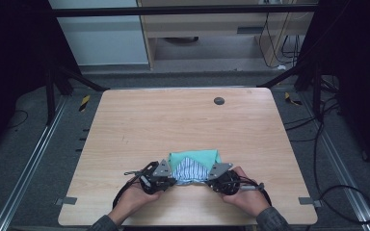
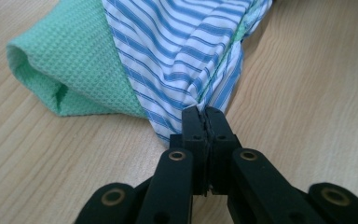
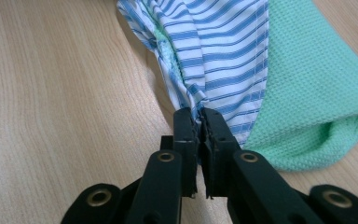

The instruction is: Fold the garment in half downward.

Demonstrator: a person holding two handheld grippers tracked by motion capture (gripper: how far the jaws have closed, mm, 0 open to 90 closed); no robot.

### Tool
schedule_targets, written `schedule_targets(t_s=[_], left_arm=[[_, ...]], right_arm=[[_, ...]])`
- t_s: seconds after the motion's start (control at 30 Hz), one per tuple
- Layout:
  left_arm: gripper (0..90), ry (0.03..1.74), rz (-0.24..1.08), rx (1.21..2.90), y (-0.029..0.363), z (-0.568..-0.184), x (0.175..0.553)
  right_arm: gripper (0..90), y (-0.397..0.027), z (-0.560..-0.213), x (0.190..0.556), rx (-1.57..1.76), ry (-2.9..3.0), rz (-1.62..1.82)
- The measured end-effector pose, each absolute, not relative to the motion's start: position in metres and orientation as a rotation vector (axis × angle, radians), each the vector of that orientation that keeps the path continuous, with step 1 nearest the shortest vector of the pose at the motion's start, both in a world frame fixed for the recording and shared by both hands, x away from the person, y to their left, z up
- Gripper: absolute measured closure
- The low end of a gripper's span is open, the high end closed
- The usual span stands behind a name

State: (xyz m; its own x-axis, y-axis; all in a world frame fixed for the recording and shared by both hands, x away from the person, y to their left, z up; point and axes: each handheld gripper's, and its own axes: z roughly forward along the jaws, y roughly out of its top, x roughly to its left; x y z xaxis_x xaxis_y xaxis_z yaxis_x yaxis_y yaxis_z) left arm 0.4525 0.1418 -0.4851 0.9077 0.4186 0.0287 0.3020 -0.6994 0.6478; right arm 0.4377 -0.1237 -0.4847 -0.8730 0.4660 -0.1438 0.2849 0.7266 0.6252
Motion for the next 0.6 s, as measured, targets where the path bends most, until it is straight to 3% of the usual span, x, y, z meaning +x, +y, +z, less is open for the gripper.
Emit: schedule_targets(t_s=[0.03,0.07,0.1,0.13,0.17,0.3,0.4,0.43,0.47,0.6], left_arm=[[88.3,0.516,0.231,2.389,0.143,-0.483,0.451],[85.5,0.531,0.23,2.366,0.146,-0.48,0.449],[84.4,0.531,0.23,2.366,0.146,-0.48,0.449],[81.6,0.538,0.233,2.354,0.149,-0.478,0.447],[78.0,0.559,0.247,2.337,0.154,-0.474,0.444],[56.4,0.625,0.302,2.315,0.165,-0.47,0.441],[41.0,0.663,0.318,2.307,0.17,-0.469,0.444],[41.0,0.678,0.326,2.307,0.172,-0.469,0.446],[33.7,0.692,0.331,2.302,0.174,-0.468,0.448],[22.1,0.738,0.35,2.289,0.18,-0.467,0.455]], right_arm=[[79.4,-0.125,-0.484,0.437,0.586,2.638,0.882],[68.7,-0.127,-0.482,0.436,0.597,2.625,0.897],[68.7,-0.127,-0.482,0.436,0.597,2.625,0.897],[55.9,-0.131,-0.479,0.433,0.627,2.616,0.912],[50.7,-0.134,-0.478,0.431,0.643,2.608,0.914],[36.8,-0.147,-0.474,0.428,0.706,2.582,0.91],[33.7,-0.154,-0.472,0.427,0.735,2.558,0.908],[31.0,-0.157,-0.472,0.428,0.751,2.548,0.909],[26.5,-0.163,-0.471,0.43,0.781,2.521,0.91],[18.5,-0.172,-0.47,0.435,0.844,2.487,0.909]])
